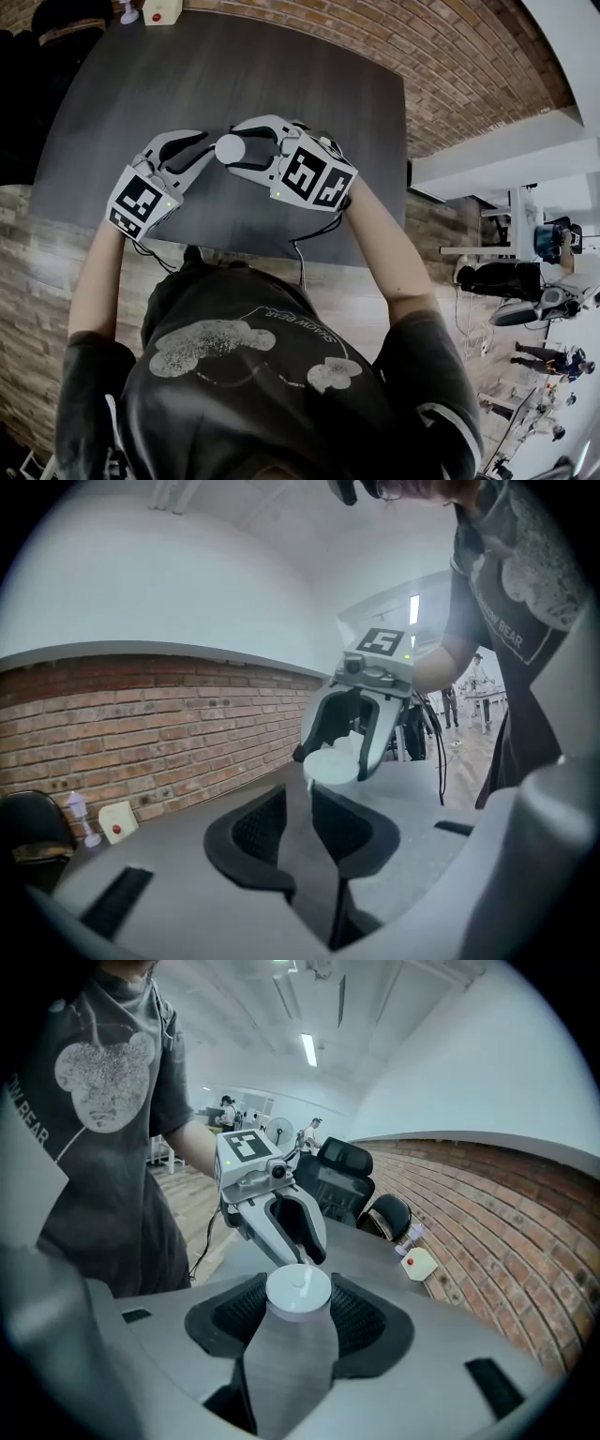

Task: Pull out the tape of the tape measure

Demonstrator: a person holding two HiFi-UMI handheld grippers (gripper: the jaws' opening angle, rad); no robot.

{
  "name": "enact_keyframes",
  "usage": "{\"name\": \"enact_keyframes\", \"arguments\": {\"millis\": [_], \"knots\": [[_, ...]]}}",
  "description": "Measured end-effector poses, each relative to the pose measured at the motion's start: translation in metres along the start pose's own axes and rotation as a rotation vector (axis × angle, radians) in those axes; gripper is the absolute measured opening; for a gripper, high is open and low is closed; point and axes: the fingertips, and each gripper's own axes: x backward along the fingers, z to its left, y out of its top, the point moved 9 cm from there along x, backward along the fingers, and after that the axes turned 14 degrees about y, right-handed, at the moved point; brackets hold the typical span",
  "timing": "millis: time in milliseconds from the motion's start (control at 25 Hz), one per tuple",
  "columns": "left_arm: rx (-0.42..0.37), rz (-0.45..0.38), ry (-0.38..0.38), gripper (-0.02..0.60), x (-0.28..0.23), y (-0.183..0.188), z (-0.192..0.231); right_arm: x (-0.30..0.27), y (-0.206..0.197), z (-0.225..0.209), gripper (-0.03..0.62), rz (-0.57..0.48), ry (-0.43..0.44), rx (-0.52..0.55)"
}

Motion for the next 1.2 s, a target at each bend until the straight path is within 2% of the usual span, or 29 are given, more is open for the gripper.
{"name": "enact_keyframes", "arguments": {"millis": [120,440,800,1200], "knots": [[0.006,-0.005,-0.008,0.021,0.002,0.002,-0.010,0.002,-0.001,0.004,0.232,-0.016,0.003,-0.005],[0.012,0.012,-0.024,0.011,0.003,0.006,-0.016,0.004,-0.006,0.005,0.232,-0.057,0.015,-0.028],[0.014,0.057,-0.047,0.009,0.002,0.010,-0.007,0.004,-0.010,0.003,0.232,-0.095,-0.021,-0.101],[0.076,0.068,-0.027,0.009,0.012,0.005,0.022,0.025,-0.028,-0.010,0.232,-0.086,-0.181,-0.218]]}}
